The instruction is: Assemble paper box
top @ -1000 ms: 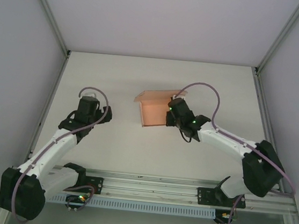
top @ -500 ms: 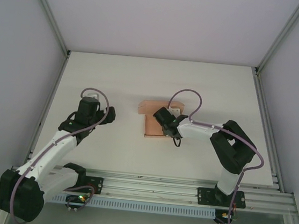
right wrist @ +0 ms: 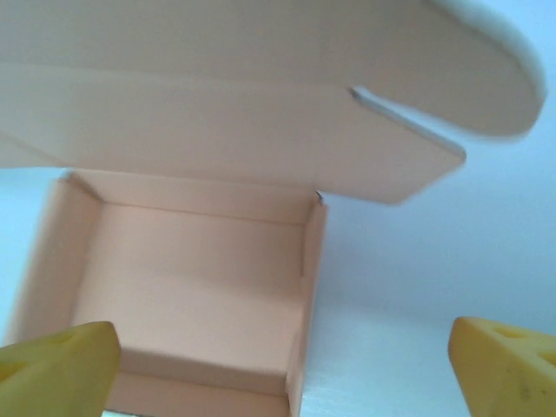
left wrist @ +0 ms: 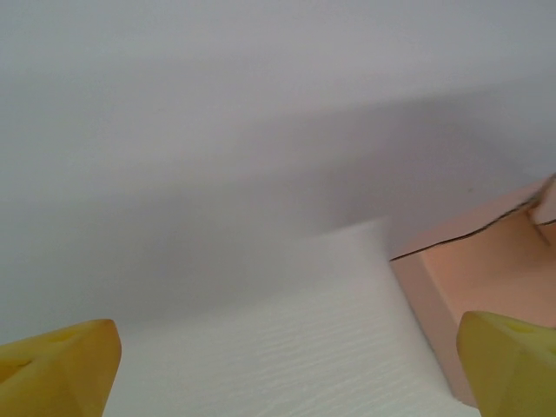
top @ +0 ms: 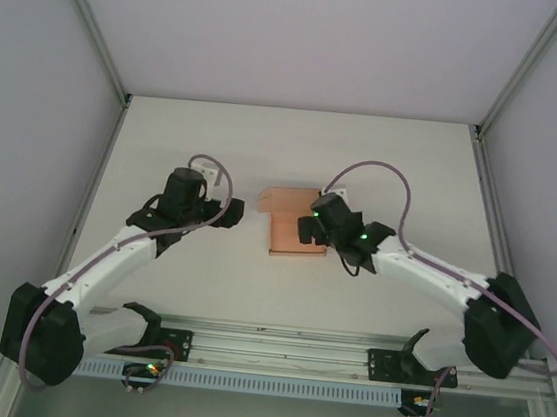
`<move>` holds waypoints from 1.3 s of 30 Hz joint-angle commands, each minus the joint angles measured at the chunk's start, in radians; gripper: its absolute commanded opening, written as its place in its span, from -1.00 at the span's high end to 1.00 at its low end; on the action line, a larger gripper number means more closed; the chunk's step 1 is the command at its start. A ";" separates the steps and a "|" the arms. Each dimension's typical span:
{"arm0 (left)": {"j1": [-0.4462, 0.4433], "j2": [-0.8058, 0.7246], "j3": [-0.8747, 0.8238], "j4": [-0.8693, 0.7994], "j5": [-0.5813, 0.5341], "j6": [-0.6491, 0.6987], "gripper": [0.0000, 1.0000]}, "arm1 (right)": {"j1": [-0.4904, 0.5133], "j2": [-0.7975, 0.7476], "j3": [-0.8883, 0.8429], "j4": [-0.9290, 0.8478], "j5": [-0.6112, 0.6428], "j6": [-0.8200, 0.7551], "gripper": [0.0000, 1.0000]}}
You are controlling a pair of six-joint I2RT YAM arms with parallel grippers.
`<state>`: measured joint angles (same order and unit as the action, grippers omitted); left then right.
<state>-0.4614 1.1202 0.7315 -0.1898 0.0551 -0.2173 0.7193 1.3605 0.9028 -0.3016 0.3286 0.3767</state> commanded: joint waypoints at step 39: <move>-0.121 0.445 0.457 -0.218 0.072 0.378 1.00 | -0.329 0.348 0.483 -0.438 -0.448 -0.791 0.92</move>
<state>-0.5800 1.5700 1.1534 -0.3836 0.2390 0.2226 0.3958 1.7142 1.3655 -0.6777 -0.1608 -0.4355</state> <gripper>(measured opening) 0.051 0.051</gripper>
